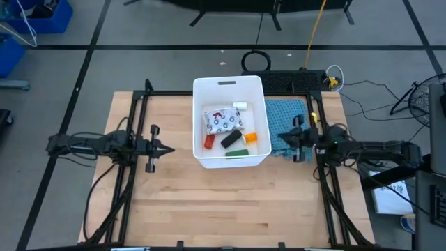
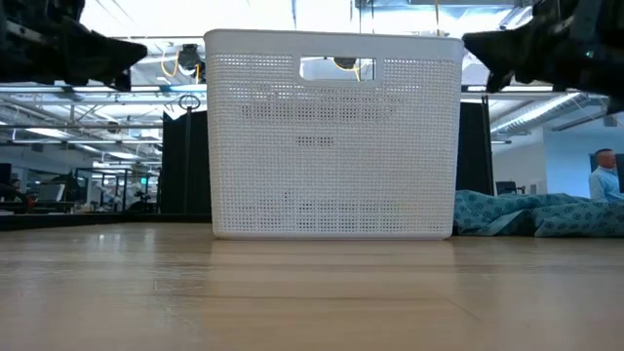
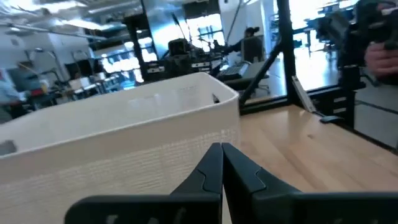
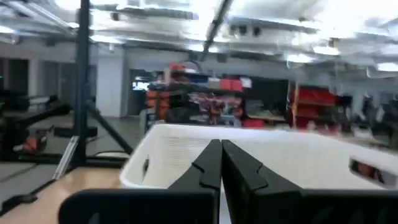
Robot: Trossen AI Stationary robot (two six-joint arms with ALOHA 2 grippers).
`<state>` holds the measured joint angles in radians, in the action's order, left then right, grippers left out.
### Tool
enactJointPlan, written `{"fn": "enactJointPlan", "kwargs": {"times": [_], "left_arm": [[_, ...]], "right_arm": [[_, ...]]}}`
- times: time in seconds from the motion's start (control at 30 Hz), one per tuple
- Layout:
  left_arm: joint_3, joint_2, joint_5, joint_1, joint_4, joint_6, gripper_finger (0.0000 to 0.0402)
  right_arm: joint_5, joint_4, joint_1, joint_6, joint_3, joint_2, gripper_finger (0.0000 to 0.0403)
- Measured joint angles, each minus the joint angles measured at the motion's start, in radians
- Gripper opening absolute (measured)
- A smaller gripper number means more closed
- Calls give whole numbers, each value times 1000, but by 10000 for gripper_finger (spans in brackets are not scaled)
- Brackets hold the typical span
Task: Pick & place medical supplies in basket/bin
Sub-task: Return to Home Position
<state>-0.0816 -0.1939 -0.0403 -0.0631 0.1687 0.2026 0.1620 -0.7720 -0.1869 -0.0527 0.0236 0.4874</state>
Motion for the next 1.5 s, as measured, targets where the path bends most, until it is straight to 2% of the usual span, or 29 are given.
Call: {"fn": "enactJointPlan", "kwargs": {"times": [0.07,0.2,0.4,0.57,1.07,1.2,1.3,1.5], "left_arm": [[7,43,27,0,-42,22,1],[54,111,45,5,-68,58,1],[72,172,28,57,-138,54,1],[72,177,-35,92,-140,39,1],[72,177,-37,102,-141,12,4],[71,174,28,102,-143,-14,2],[70,168,91,102,-140,-104,2],[70,168,110,102,-138,-125,29]], "right_arm": [[-2,54,-33,44,0,-17,0],[103,109,-73,80,-4,-19,0],[104,129,-76,69,-6,-16,0],[104,125,-76,62,-7,-16,0],[105,85,-74,98,-9,-16,0],[105,79,-73,147,-9,-16,0],[104,80,-73,191,-9,-16,0],[104,80,-73,198,-9,-16,0]]}}
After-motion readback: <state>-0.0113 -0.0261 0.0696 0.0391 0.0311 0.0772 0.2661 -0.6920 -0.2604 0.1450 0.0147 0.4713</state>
